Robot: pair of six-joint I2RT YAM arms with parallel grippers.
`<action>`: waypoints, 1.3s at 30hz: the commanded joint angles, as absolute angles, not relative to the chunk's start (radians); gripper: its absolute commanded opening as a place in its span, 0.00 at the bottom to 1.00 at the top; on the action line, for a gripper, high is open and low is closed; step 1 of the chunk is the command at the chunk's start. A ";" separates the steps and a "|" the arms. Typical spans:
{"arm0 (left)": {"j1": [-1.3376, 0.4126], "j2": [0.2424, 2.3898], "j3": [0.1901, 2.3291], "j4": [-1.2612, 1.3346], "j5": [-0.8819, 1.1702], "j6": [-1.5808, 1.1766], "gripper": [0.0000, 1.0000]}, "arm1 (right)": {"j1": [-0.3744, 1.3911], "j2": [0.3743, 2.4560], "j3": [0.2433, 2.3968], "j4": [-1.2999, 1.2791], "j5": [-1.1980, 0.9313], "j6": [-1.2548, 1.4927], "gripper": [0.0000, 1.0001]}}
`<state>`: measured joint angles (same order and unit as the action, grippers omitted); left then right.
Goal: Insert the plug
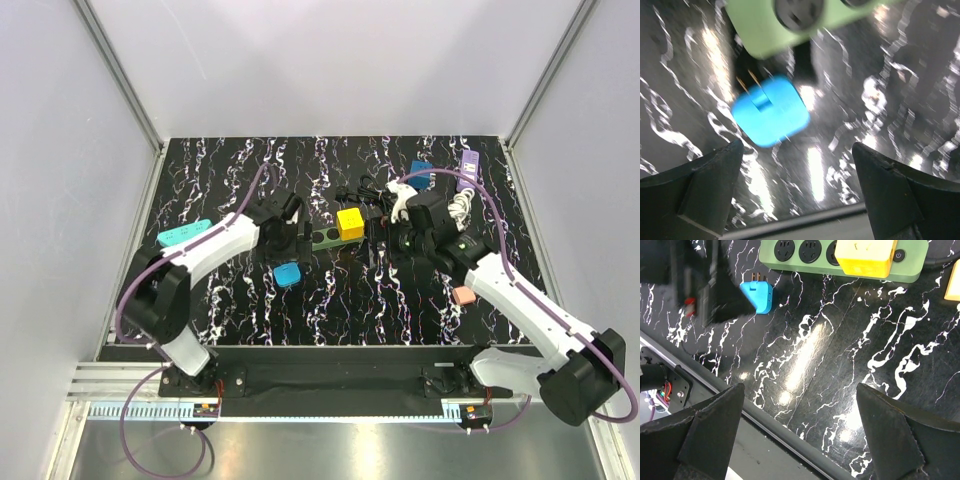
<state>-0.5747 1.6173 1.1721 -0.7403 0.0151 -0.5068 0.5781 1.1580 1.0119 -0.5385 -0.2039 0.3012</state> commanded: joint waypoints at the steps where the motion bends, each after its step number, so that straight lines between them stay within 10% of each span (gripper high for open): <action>1: -0.549 1.713 1.215 -0.775 -0.069 -0.416 0.94 | 0.586 1.098 1.002 -0.495 -0.224 0.324 1.00; 39: -0.525 1.759 1.169 -0.723 -0.078 -0.854 0.92 | 0.586 1.000 0.856 -0.466 -0.198 0.393 1.00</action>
<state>-0.5385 1.7550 1.1431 -0.7425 -0.0429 -0.8028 0.5781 1.0344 0.8639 -0.5137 -0.2188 0.3645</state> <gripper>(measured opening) 0.934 0.994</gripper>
